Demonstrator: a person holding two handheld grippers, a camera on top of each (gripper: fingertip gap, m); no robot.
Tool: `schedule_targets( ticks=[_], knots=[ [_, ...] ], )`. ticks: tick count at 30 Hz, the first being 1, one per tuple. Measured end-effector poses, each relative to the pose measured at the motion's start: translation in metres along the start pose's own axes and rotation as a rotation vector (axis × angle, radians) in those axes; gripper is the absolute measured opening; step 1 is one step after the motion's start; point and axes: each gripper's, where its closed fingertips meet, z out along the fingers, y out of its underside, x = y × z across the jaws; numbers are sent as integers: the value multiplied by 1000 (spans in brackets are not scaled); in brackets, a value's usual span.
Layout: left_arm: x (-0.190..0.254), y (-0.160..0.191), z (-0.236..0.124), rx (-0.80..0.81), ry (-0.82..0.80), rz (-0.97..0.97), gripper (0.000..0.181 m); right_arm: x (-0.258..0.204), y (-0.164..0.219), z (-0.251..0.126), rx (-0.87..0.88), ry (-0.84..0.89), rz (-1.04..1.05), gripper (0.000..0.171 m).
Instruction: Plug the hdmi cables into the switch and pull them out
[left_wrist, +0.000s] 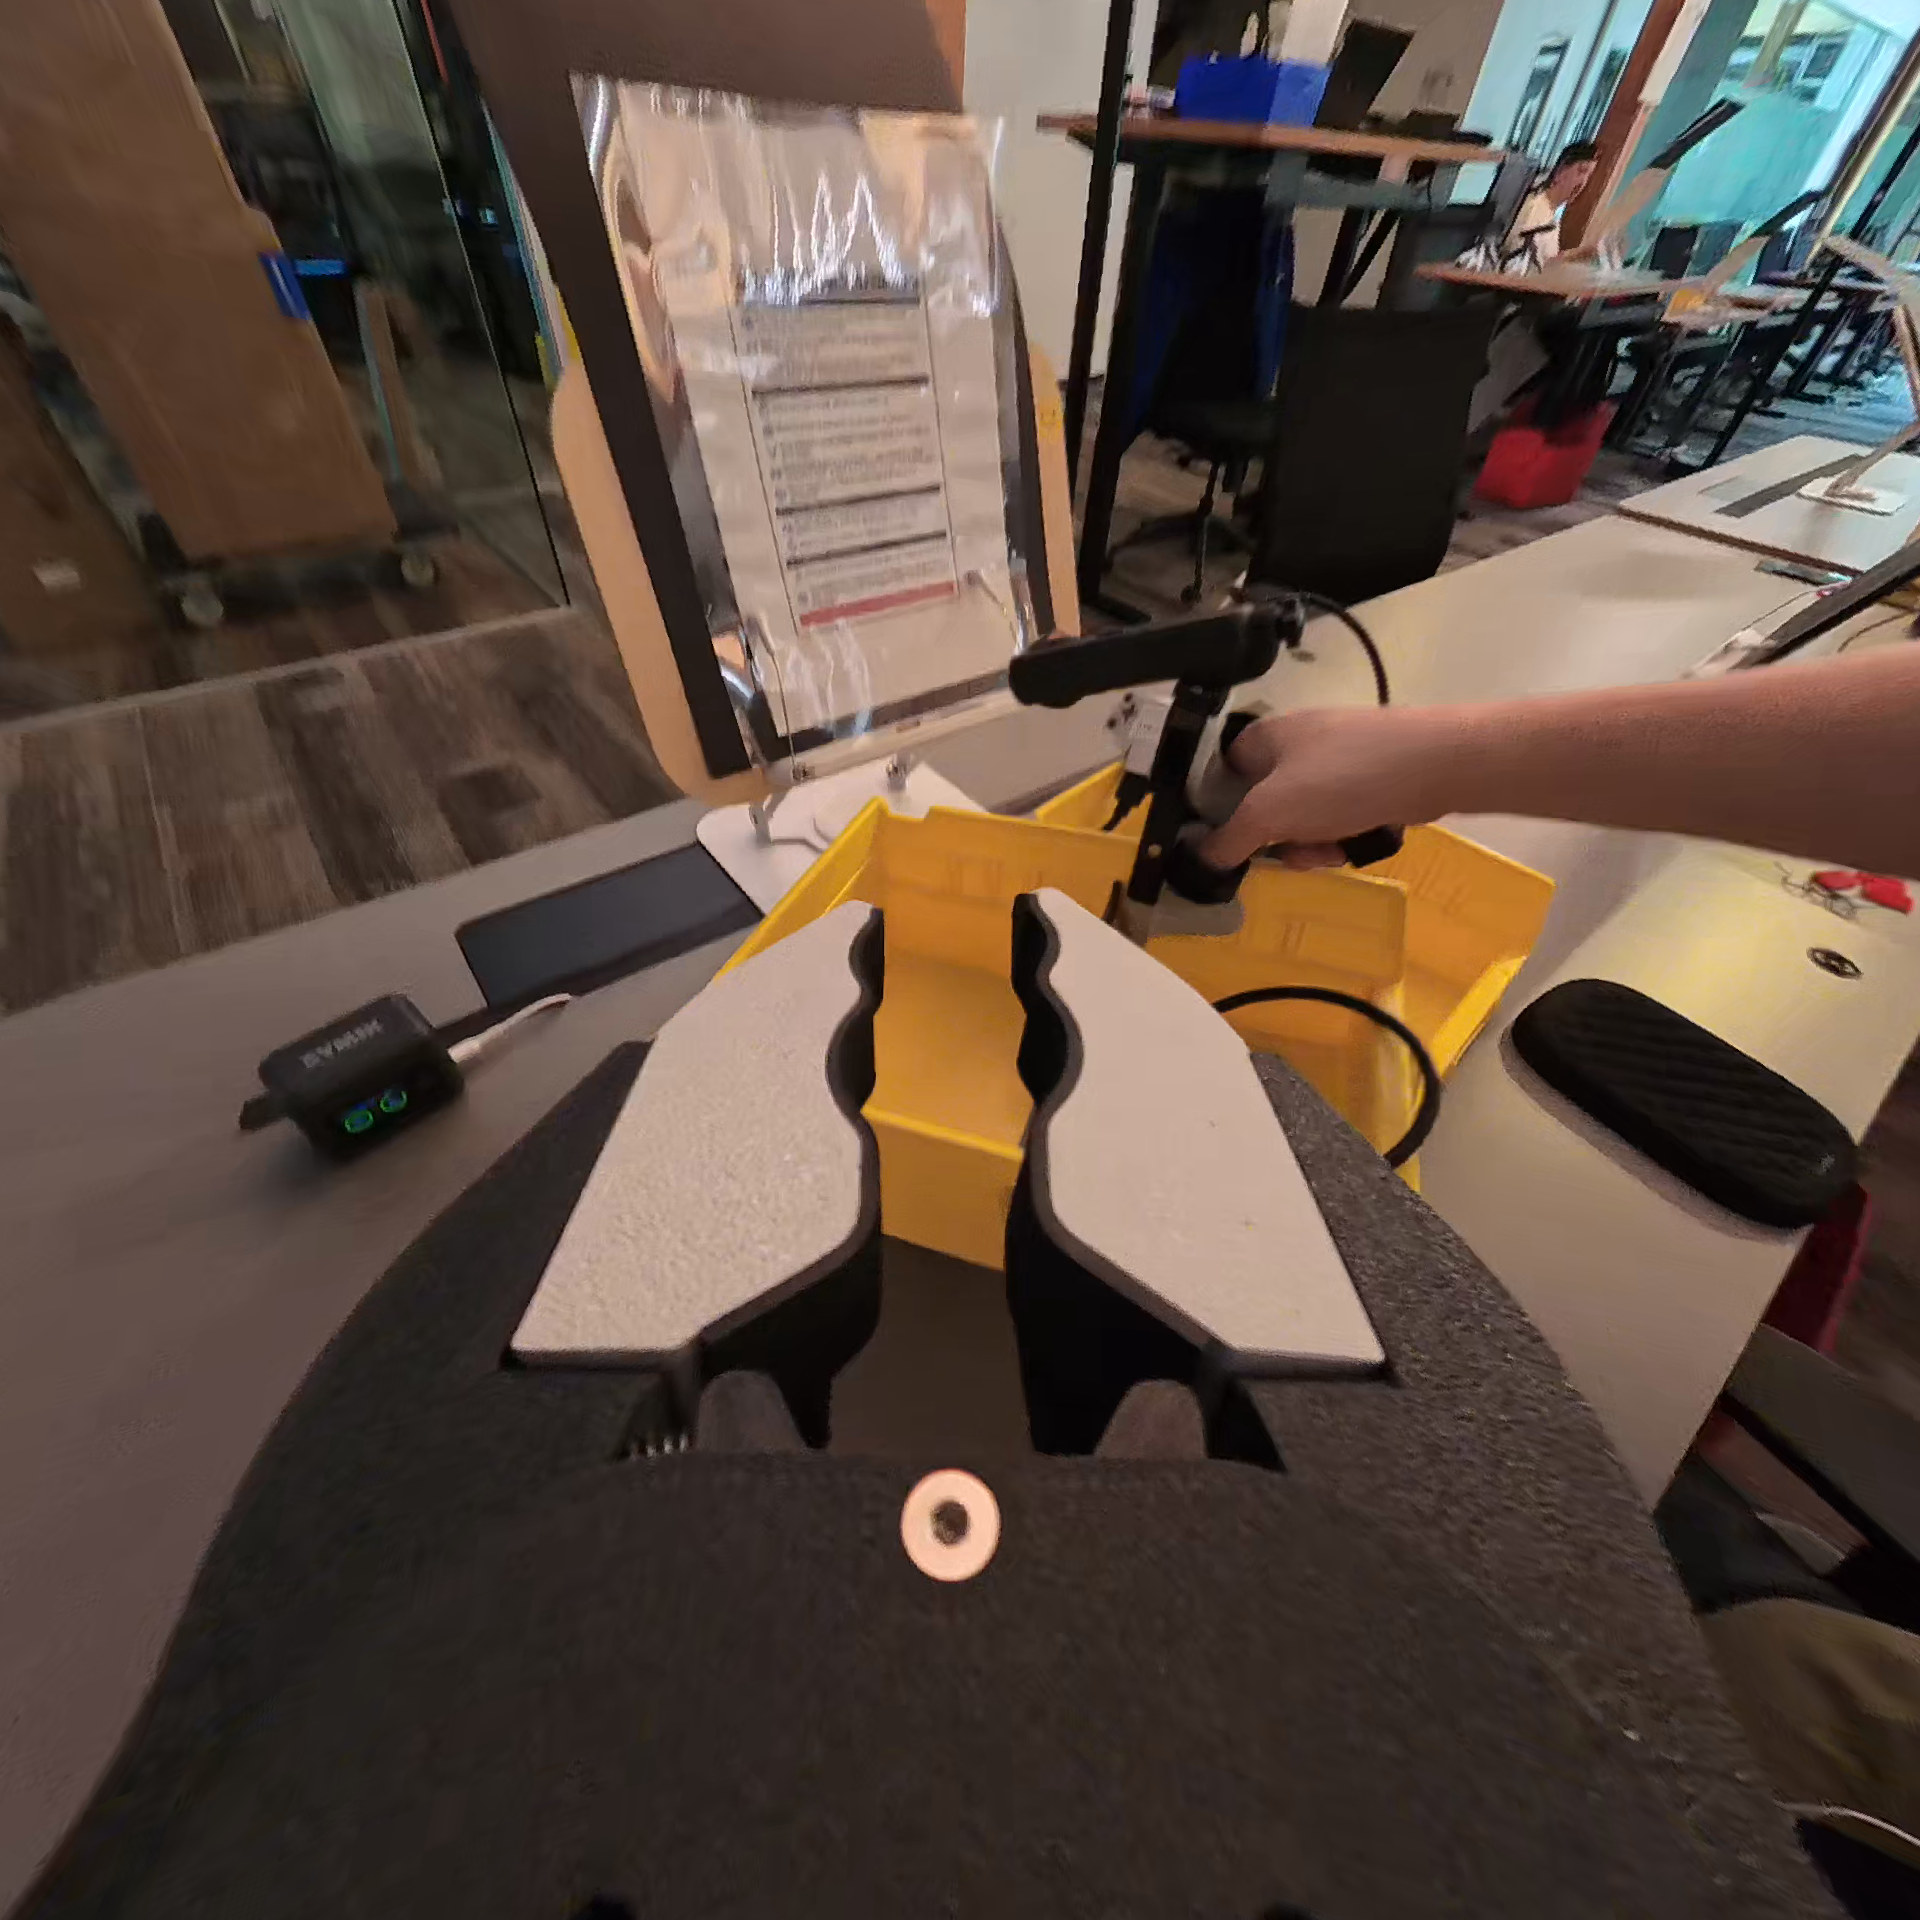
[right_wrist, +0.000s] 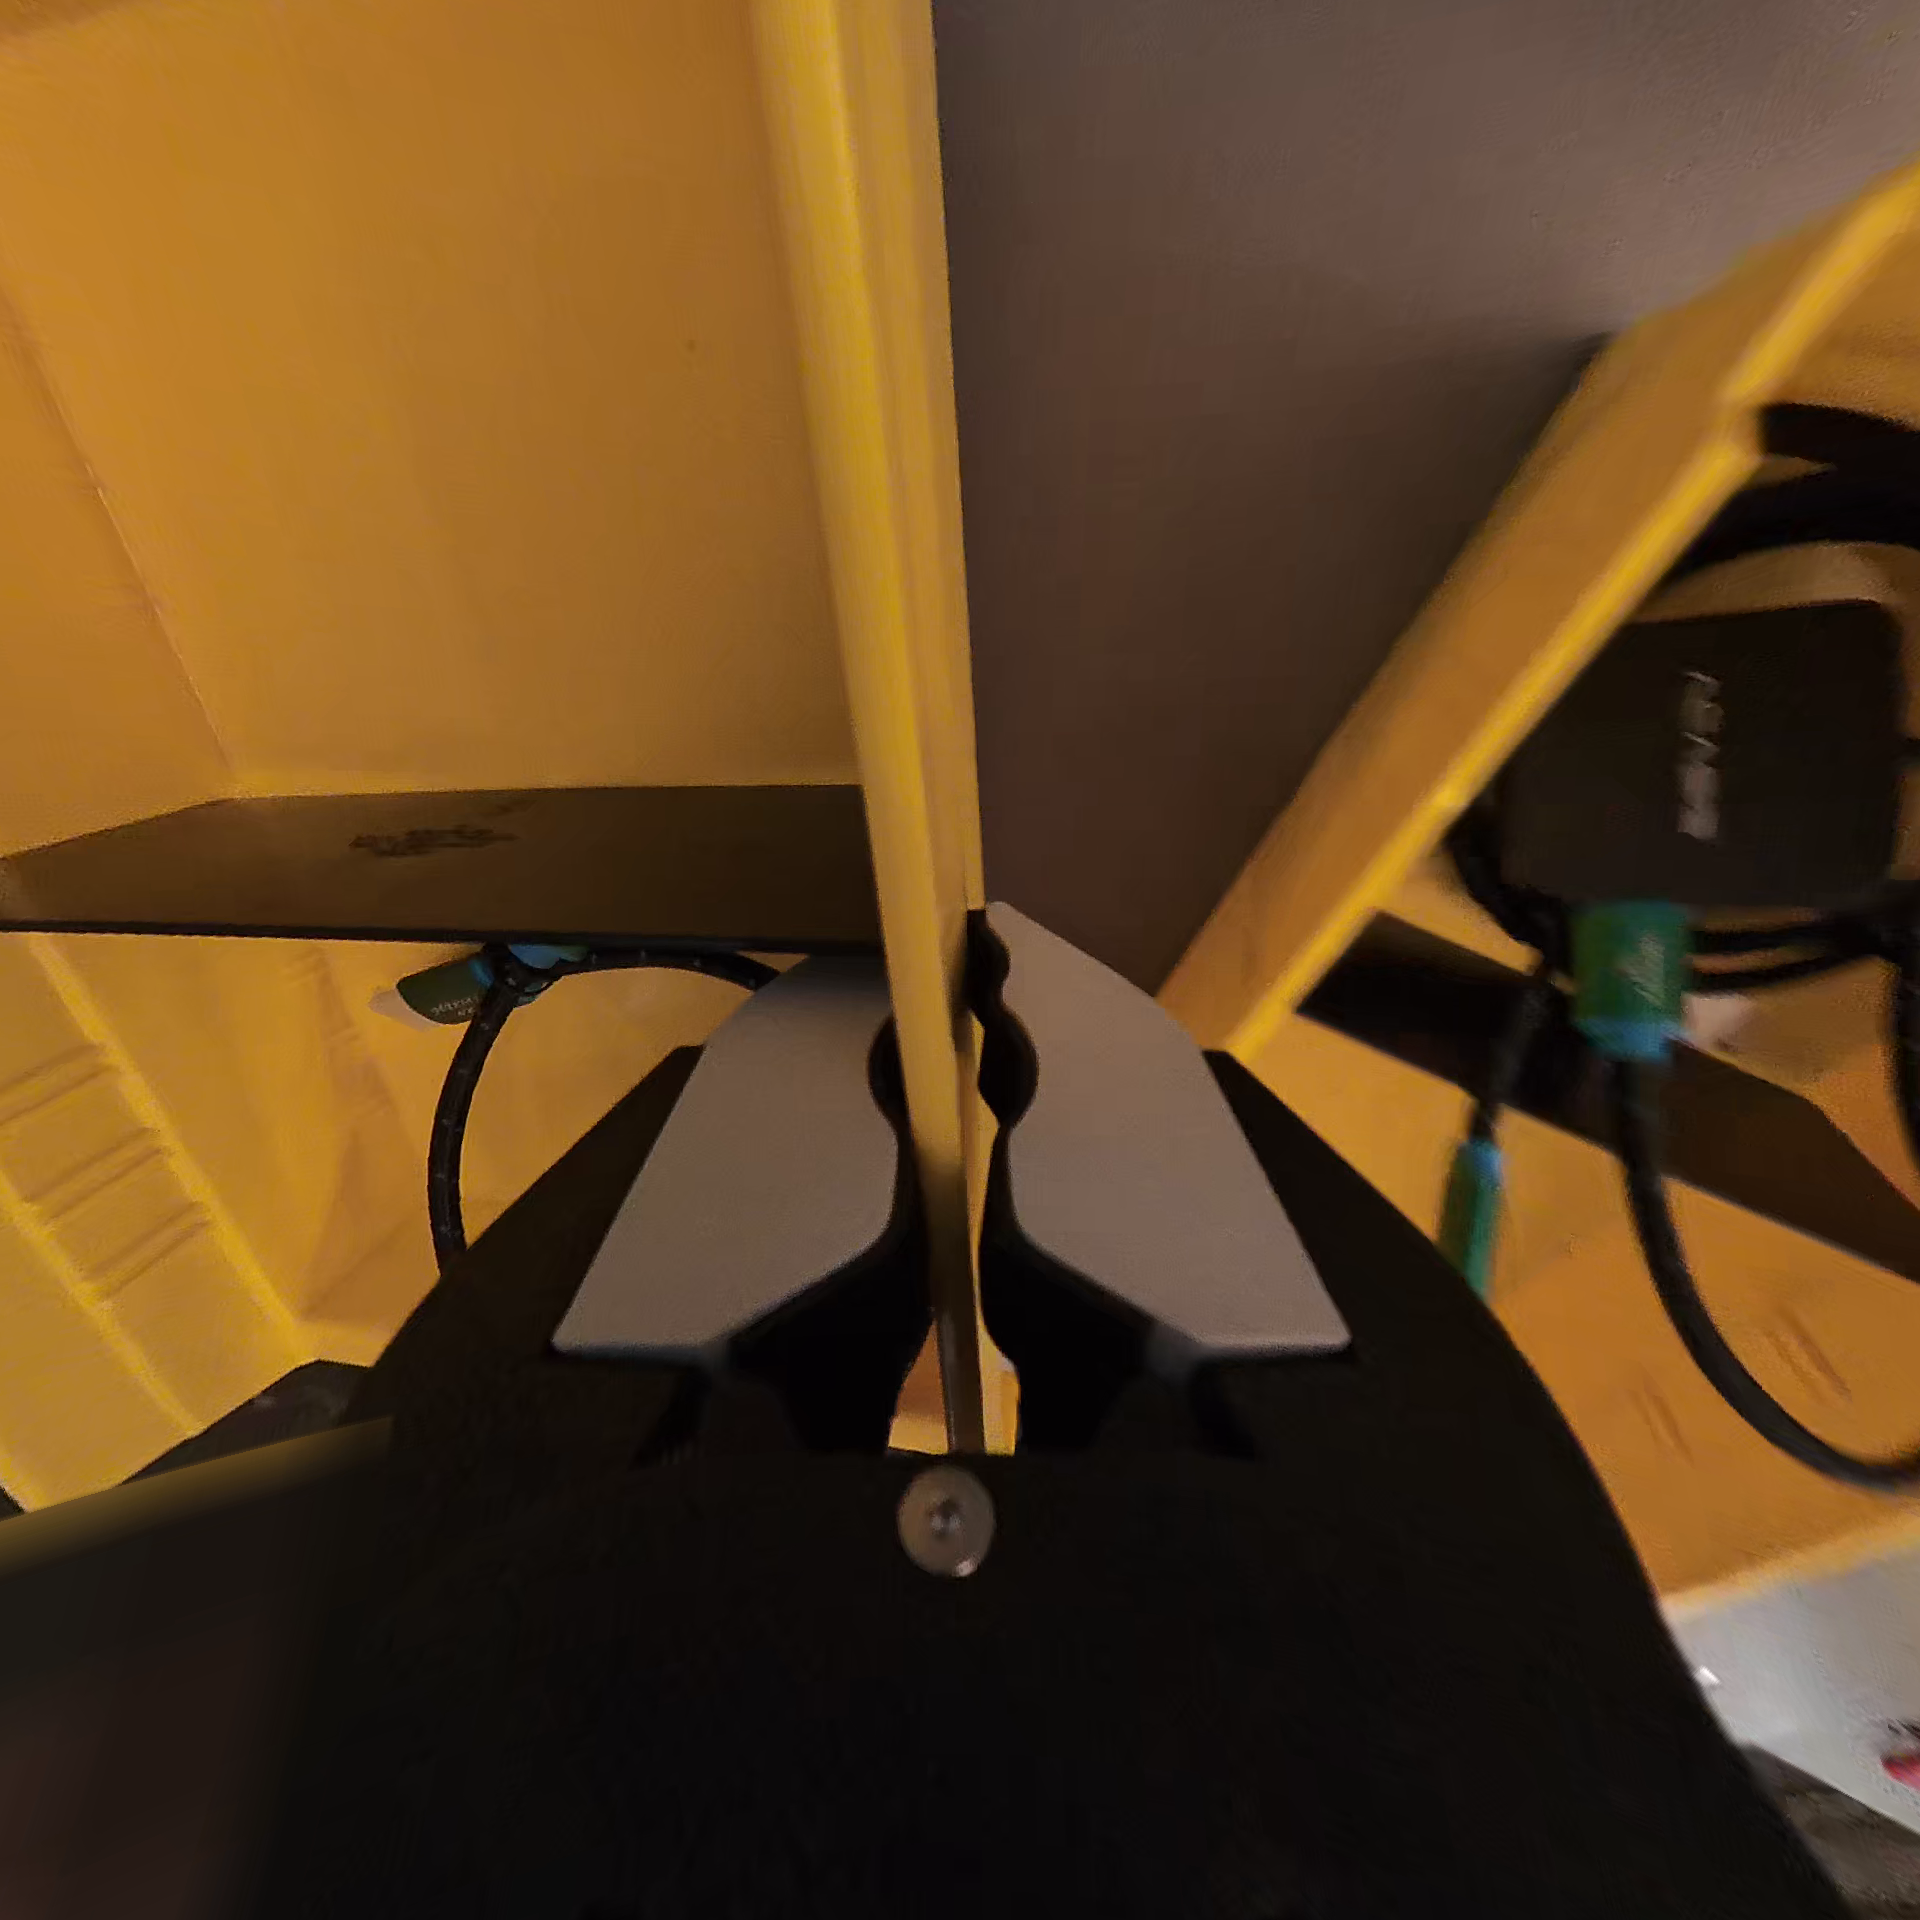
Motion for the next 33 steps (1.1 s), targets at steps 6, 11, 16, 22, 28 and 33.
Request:
schedule_targets(
  ticks=[6, 11, 16, 22, 28, 33],
  knots=[
    [16, -2, 6, 23, 19, 61, 39, 67, 31, -145, 176, 60, 54, 6],
    [58, 19, 46, -112, 244, 47, 64, 178, 120, -259, 307, 105, 311, 5],
    [128, 51, 101, -287, 476, 82, 71, 298, 223, -278, 357, 232, 578, 4],
    [161, 117, 204, -468, 485, -45, 95, 391, 287, -172, 238, 208, 707, 6],
    [155, 171, 254, -585, 564, -364, 72, 430, 260, -61, 205, 89, 624, 7],
    [156, 193, 259, -648, 549, -422, 76, 437, 230, -22, 224, 37, 501, 10]
  ],
)
